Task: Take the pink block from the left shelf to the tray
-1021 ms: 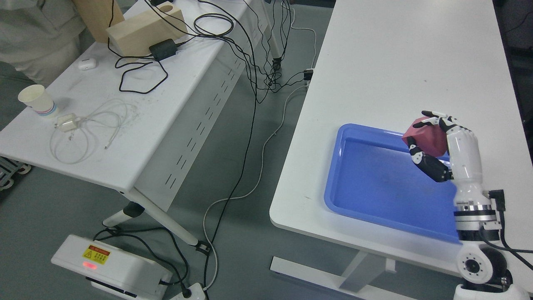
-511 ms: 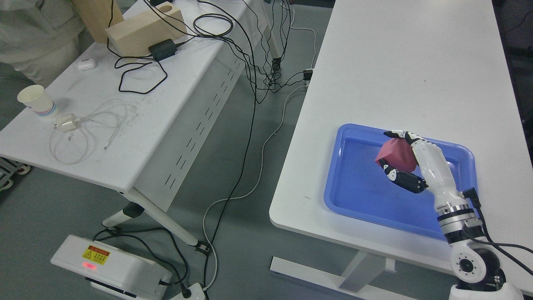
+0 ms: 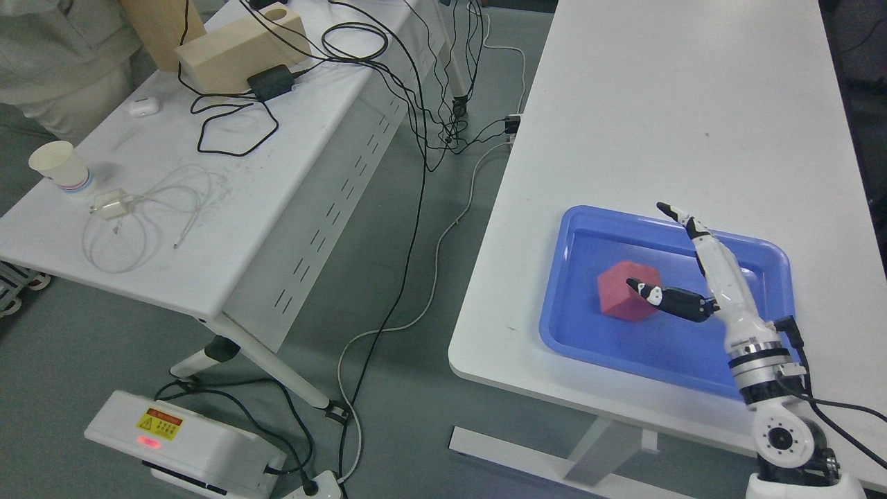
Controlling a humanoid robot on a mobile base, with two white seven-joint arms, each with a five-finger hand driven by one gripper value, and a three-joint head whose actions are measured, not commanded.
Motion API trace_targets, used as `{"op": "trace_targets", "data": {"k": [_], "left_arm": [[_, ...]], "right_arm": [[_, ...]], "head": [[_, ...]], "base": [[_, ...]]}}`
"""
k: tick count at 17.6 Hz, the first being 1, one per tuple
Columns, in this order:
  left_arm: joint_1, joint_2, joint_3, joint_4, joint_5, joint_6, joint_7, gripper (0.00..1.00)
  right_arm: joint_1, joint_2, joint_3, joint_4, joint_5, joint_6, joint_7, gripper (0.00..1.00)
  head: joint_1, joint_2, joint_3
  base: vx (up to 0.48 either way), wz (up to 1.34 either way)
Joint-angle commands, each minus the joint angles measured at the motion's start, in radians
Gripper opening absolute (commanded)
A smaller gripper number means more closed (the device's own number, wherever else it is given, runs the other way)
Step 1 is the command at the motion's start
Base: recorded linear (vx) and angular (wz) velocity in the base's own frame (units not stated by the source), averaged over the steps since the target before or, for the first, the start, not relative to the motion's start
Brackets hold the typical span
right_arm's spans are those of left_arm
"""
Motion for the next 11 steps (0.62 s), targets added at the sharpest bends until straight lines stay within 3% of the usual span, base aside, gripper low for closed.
{"op": "trace_targets", "data": {"k": [1, 4, 11], "left_arm": [[-0.023, 0.017, 0.0, -0.018, -0.002, -0.001, 0.0, 1.0], [-0.023, 0.017, 0.0, -0.018, -0.002, -0.001, 0.0, 1.0], [-0.023, 0.017, 0.0, -0.018, -0.002, -0.001, 0.0, 1.0]], "right_arm": [[0.026, -0.018, -0.058, 0.009, -0.233, 0.04, -0.011, 0.88], [0.021, -0.018, -0.101, 0.009, -0.315, 0.132, -0.011, 0.88], [0.018, -0.018, -0.13, 0.009, -0.372, 0.189, 0.0, 0.97]], "head": [[0.0, 0.0, 0.0], [0.0, 0.0, 0.0], [0.0, 0.0, 0.0]], "base": [[0.0, 0.0], [0.0, 0.0], [-0.037, -0.02]]}}
